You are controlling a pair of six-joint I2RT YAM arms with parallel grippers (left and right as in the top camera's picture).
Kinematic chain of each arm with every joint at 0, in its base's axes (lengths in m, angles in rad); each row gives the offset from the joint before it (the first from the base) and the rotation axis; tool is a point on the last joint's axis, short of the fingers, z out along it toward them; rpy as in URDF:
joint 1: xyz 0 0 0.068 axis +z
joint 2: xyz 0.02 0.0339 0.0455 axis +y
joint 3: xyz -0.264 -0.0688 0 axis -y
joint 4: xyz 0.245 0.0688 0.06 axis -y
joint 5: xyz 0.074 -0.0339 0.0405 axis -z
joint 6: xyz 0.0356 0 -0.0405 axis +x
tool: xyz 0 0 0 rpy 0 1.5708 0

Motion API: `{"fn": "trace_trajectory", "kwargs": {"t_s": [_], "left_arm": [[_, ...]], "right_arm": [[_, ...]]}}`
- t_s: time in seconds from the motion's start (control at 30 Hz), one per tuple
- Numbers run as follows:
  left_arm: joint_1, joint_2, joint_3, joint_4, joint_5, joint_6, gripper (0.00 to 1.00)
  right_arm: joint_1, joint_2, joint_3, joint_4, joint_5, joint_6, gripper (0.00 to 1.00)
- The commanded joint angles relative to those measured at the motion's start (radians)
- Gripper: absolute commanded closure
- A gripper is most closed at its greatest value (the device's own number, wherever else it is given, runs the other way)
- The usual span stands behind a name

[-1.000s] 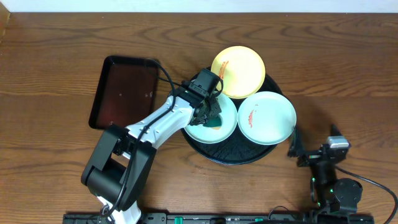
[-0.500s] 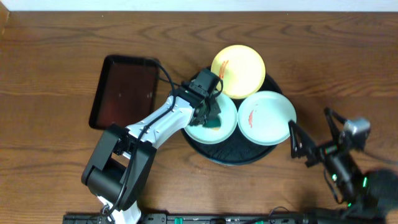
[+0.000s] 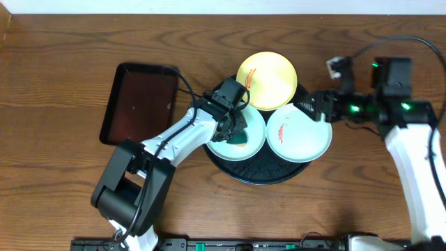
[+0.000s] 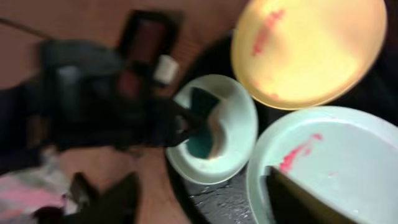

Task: Clean dirty plates on tray and stack at the side
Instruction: 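Reach the right gripper to the rim of the right pale green plate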

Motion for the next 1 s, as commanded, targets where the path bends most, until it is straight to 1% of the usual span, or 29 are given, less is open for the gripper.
{"fn": "trace_trajectory", "kwargs": {"t_s": [0.0,0.03,0.1,0.17,0.2,0.23,0.27,0.33,0.43,0.53,0.6,0.67,0.8,0.83,0.97], "left_arm": [[-0.002,0.005,0.001,-0.005,-0.01,-0.006,0.92],[-0.002,0.005,0.001,-0.005,-0.01,-0.006,0.92],[-0.002,0.005,0.001,-0.006,-0.01,-0.006,0.92],[-0.002,0.005,0.001,-0.008,-0.01,-0.006,0.92],[-0.002,0.005,0.001,-0.009,-0.01,-0.006,0.92],[-0.002,0.005,0.001,-0.009,-0.01,-0.006,0.92],[-0.002,0.005,0.001,-0.009,-0.01,-0.006,0.92],[-0.002,0.005,0.001,-0.009,-0.01,-0.006,0.92],[-0.002,0.005,0.001,-0.009,-0.01,-0.005,0.92],[-0.002,0.005,0.001,-0.009,-0.01,-0.005,0.92],[-0.002,0.005,0.001,-0.009,-0.01,-0.006,0.92],[-0.002,0.005,0.001,-0.008,-0.01,-0.006,0.92],[-0.002,0.005,0.001,-0.008,-0.01,-0.006,0.92],[-0.002,0.005,0.001,-0.008,-0.01,-0.006,0.92],[-0.002,0.005,0.001,-0.004,-0.01,-0.006,0.92]], "right_arm": [[0.112,0.072,0.077,0.014,0.299,0.093,0.49],[0.155,0.112,0.081,0.043,0.337,0.109,0.5],[0.211,0.171,0.081,0.076,0.394,0.129,0.54],[0.269,0.243,0.081,0.119,0.471,0.141,0.54],[0.293,0.279,0.081,0.146,0.492,0.141,0.53],[0.314,0.315,0.081,0.171,0.497,0.135,0.55],[0.333,0.355,0.081,0.192,0.5,0.133,0.59],[0.349,0.401,0.081,0.205,0.512,0.134,0.64],[0.364,0.455,0.081,0.224,0.538,0.133,0.65],[0.377,0.495,0.081,0.241,0.537,0.117,0.67],[0.387,0.519,0.081,0.247,0.536,0.117,0.7],[0.396,0.543,0.081,0.249,0.537,0.106,0.72],[0.414,0.559,0.081,0.248,0.537,0.1,0.72],[0.417,0.56,0.081,0.249,0.537,0.099,0.74],[0.431,0.562,0.081,0.245,0.581,0.119,0.85]]}}
